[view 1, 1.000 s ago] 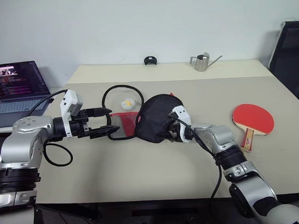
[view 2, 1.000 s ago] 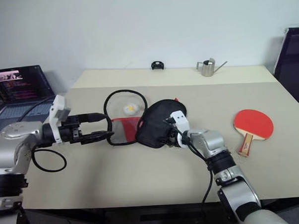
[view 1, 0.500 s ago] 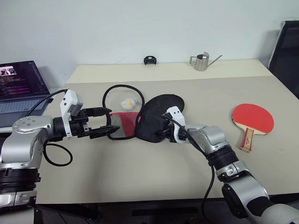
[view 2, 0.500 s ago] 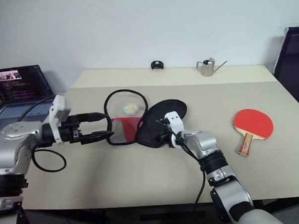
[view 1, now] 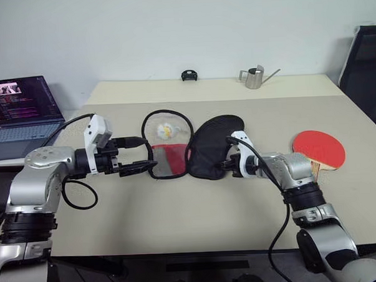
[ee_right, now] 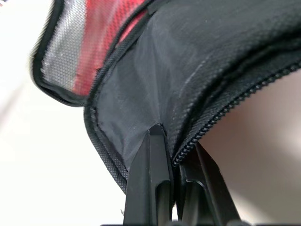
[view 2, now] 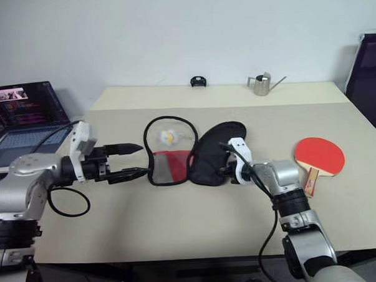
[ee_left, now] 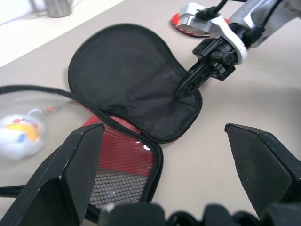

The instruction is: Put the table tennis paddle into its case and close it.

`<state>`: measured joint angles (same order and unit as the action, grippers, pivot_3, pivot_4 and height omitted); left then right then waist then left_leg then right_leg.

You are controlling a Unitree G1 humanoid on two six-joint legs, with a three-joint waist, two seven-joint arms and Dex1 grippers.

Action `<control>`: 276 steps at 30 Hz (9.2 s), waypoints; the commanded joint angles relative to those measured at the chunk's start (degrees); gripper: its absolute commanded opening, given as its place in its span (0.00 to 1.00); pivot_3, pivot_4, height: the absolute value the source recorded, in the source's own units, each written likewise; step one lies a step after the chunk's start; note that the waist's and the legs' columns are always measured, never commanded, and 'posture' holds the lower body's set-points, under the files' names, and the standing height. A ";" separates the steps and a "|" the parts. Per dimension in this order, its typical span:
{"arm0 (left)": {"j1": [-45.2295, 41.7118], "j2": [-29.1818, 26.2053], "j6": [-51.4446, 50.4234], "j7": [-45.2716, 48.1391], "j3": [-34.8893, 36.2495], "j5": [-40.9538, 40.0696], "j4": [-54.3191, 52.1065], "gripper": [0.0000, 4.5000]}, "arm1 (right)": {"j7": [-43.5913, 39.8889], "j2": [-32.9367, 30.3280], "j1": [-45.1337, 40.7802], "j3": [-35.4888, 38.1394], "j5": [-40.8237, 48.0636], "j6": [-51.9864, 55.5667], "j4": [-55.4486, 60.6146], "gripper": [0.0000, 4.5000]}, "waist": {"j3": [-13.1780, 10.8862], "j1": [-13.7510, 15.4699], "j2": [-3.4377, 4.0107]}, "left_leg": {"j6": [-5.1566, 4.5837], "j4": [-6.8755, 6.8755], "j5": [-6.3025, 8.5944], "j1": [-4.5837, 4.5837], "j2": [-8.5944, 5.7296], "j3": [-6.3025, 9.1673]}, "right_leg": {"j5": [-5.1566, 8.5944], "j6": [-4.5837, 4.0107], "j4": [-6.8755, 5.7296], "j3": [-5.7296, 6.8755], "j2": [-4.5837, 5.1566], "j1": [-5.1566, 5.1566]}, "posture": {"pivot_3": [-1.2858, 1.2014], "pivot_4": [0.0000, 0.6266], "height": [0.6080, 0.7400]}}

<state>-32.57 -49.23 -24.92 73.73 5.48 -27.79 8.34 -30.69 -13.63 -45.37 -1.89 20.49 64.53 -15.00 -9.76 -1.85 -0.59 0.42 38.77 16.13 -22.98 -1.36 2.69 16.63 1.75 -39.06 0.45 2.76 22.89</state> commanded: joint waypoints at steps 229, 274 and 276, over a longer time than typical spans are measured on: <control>-6.30 9.46 3.54 -9.98 -2.79 6.49 4.67 1.00 | 10.29 -4.61 12.64 7.65 1.71 -0.37 39.70 1.00 | -0.01 -0.64 0.00 | -0.05 -0.02 -0.05 0.06 0.17 -0.47 | -0.01 -0.09 -0.44 -0.77 -0.44 0.41 | 0.52 0.24 1.00; -24.58 28.49 18.46 -31.44 -5.30 24.24 46.63 1.00 | -5.86 -27.99 11.53 12.40 17.54 -2.59 40.15 1.00 | -0.31 0.41 -0.58 | -0.04 0.04 -0.05 -0.07 0.06 -0.42 | -0.02 -0.08 -0.37 -0.53 -0.16 0.36 | 0.52 0.24 1.00; -25.74 29.60 17.46 -30.04 -4.91 23.29 44.79 1.00 | -5.61 -28.22 11.91 13.00 17.67 -2.52 40.32 1.00 | -0.33 0.39 -0.62 | -0.03 0.04 -0.05 -0.07 0.06 -0.42 | -0.02 -0.08 -0.37 -0.53 -0.16 0.36 | 0.52 0.24 1.00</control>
<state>-55.52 -20.04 -7.21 42.29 -0.13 -2.70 56.84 -36.67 -40.88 -33.03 8.51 37.32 62.80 23.56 -10.08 -1.46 -1.20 0.38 38.81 16.07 -23.05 -1.31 2.27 16.61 1.67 -39.43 -0.08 2.60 23.25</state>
